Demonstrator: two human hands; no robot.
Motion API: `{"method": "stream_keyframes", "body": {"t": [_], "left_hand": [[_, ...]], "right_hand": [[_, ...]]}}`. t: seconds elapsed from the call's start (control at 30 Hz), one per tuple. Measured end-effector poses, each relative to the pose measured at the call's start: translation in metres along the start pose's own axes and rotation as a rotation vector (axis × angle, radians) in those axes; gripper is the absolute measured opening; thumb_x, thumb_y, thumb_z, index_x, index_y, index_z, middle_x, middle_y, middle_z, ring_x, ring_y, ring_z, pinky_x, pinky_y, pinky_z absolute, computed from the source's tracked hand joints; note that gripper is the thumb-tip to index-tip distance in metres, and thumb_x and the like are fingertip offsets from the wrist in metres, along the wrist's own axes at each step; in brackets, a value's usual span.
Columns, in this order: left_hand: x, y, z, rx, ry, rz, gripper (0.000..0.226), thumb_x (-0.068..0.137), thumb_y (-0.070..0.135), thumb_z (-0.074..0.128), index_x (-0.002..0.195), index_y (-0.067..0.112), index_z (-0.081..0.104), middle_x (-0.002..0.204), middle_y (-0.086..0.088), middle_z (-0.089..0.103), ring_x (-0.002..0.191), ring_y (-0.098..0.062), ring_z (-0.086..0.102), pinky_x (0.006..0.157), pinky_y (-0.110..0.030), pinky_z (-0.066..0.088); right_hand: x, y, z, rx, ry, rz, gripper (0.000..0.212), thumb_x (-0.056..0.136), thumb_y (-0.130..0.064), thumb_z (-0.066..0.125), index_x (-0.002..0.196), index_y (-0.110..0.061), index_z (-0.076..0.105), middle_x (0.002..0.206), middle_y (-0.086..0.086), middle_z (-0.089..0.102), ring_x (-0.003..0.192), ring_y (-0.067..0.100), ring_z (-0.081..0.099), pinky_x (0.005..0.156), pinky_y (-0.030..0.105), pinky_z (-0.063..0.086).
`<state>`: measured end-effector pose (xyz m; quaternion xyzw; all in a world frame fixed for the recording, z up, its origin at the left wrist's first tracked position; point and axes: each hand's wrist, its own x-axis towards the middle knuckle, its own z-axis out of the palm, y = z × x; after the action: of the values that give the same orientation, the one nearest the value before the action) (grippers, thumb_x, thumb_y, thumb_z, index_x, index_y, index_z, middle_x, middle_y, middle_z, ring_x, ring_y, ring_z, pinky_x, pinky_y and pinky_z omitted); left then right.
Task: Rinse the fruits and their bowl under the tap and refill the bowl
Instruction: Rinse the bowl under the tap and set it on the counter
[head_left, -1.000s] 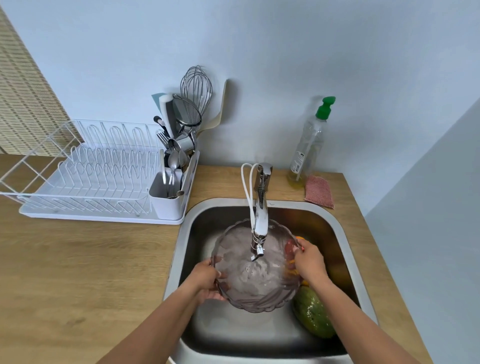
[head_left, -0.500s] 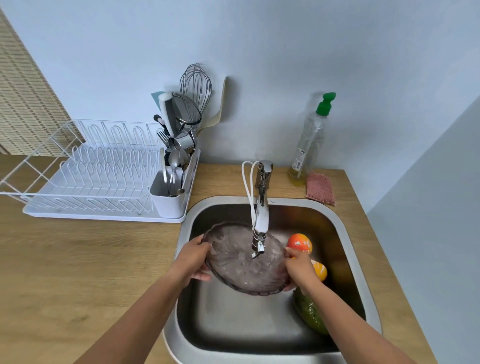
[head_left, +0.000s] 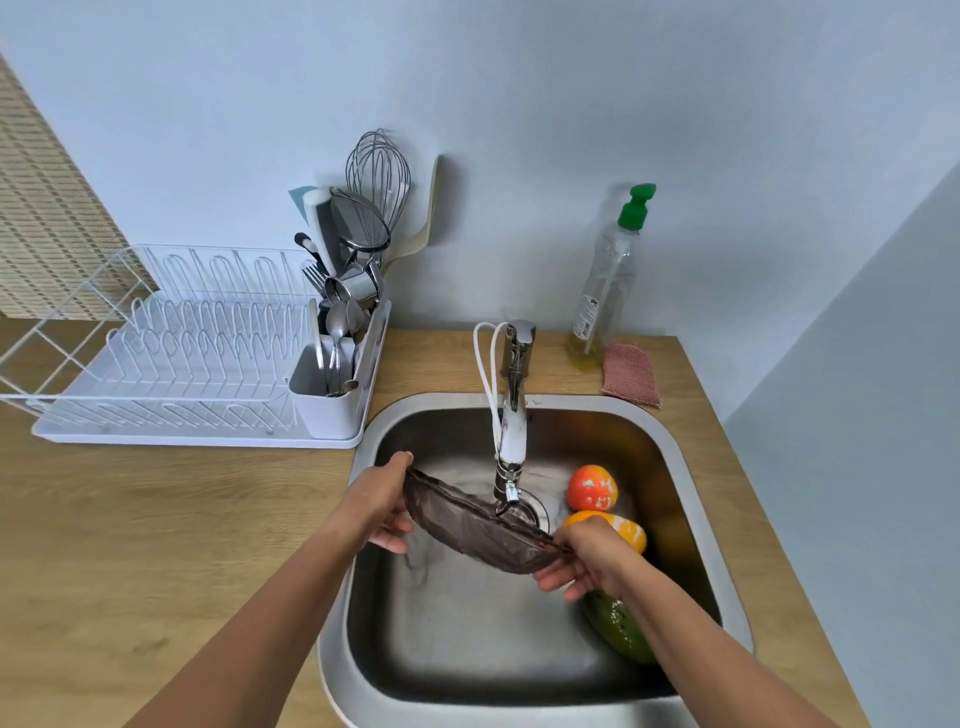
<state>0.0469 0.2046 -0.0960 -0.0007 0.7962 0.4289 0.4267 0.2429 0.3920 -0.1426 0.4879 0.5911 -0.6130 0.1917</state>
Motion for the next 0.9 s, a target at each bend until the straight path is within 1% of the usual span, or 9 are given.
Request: {"method": "stream_keyframes", "body": {"t": [0.17,0.23,0.3,0.37,0.47,0.57,0.7,0.8,0.9], "left_hand": [[-0.003,-0.013,0.002,0.097,-0.031,-0.072,0.031,0.100,0.017,0.039,0.088,-0.004,0.058,0.072,-0.021,0.062,0.057,-0.028,0.064,0.055,-0.047,0.062],[-0.003,-0.025,0.010,0.217,-0.103,-0.121,0.029,0.097,0.003,0.038,0.085,-0.008,0.063,0.061,-0.018,0.066,0.052,-0.026,0.067,0.055,-0.046,0.063],[-0.003,-0.036,0.024,0.285,-0.155,-0.153,0.028,0.097,-0.002,0.038,0.096,-0.011,0.065,0.066,-0.020,0.070,0.050,-0.028,0.070,0.049,-0.041,0.061],[-0.001,-0.047,0.040,0.245,-0.173,-0.166,0.028,0.098,-0.003,0.034,0.106,-0.008,0.061,0.077,-0.021,0.069,0.052,-0.031,0.070,0.042,-0.037,0.058],[0.002,-0.058,0.058,0.072,-0.221,-0.140,0.023,0.096,-0.004,0.033,0.107,0.006,0.051,0.083,-0.015,0.066,0.061,-0.027,0.066,0.048,-0.038,0.060],[0.005,-0.060,0.068,-0.135,-0.203,-0.102,0.031,0.094,-0.007,0.043,0.117,0.013,0.047,0.099,-0.016,0.066,0.064,-0.025,0.063,0.048,-0.037,0.059],[0.005,-0.046,0.063,-0.288,-0.099,0.030,0.031,0.092,-0.005,0.056,0.113,0.019,0.056,0.092,-0.009,0.068,0.065,-0.022,0.065,0.050,-0.034,0.056],[-0.003,-0.031,0.045,-0.252,-0.035,0.171,0.031,0.093,0.002,0.059,0.115,0.025,0.061,0.095,-0.010,0.073,0.076,-0.021,0.070,0.052,-0.032,0.057],[-0.012,-0.021,0.029,-0.163,0.043,0.280,0.034,0.094,0.005,0.057,0.119,0.028,0.063,0.090,-0.005,0.073,0.068,-0.015,0.068,0.049,-0.028,0.056]], "right_hand": [[-0.020,-0.011,-0.011,-0.070,0.087,-0.042,0.025,0.091,-0.004,0.043,0.090,0.011,0.062,0.076,0.025,0.074,0.053,0.026,0.072,0.036,0.027,0.050],[-0.030,-0.019,-0.019,-0.103,0.160,-0.093,0.028,0.088,-0.005,0.043,0.103,0.010,0.061,0.076,0.029,0.073,0.063,0.035,0.074,0.035,0.028,0.049],[-0.039,-0.028,-0.026,-0.187,0.222,-0.167,0.036,0.089,-0.011,0.045,0.122,-0.005,0.059,0.079,0.024,0.074,0.063,0.035,0.074,0.037,0.030,0.051],[-0.046,-0.035,-0.033,-0.353,0.326,-0.270,0.039,0.092,-0.020,0.048,0.130,-0.026,0.056,0.094,0.015,0.074,0.066,0.031,0.074,0.049,0.034,0.057],[-0.049,-0.036,-0.042,-0.488,0.463,-0.402,0.046,0.093,-0.028,0.046,0.139,-0.033,0.050,0.118,0.008,0.070,0.091,0.031,0.071,0.078,0.041,0.059],[-0.045,-0.029,-0.048,-0.411,0.522,-0.464,0.046,0.095,-0.018,0.046,0.137,-0.035,0.050,0.119,0.002,0.068,0.098,0.024,0.066,0.086,0.035,0.054],[-0.026,-0.011,-0.053,-0.178,0.571,-0.468,0.044,0.094,-0.011,0.047,0.130,-0.036,0.052,0.117,0.002,0.067,0.096,0.023,0.068,0.088,0.042,0.056],[-0.015,-0.003,-0.044,0.020,0.537,-0.408,0.040,0.097,-0.007,0.044,0.126,-0.033,0.054,0.110,0.005,0.069,0.085,0.026,0.073,0.077,0.043,0.062],[-0.006,-0.005,-0.025,0.154,0.454,-0.387,0.033,0.100,-0.006,0.043,0.120,-0.025,0.059,0.106,0.015,0.070,0.077,0.030,0.072,0.072,0.045,0.060]]}}
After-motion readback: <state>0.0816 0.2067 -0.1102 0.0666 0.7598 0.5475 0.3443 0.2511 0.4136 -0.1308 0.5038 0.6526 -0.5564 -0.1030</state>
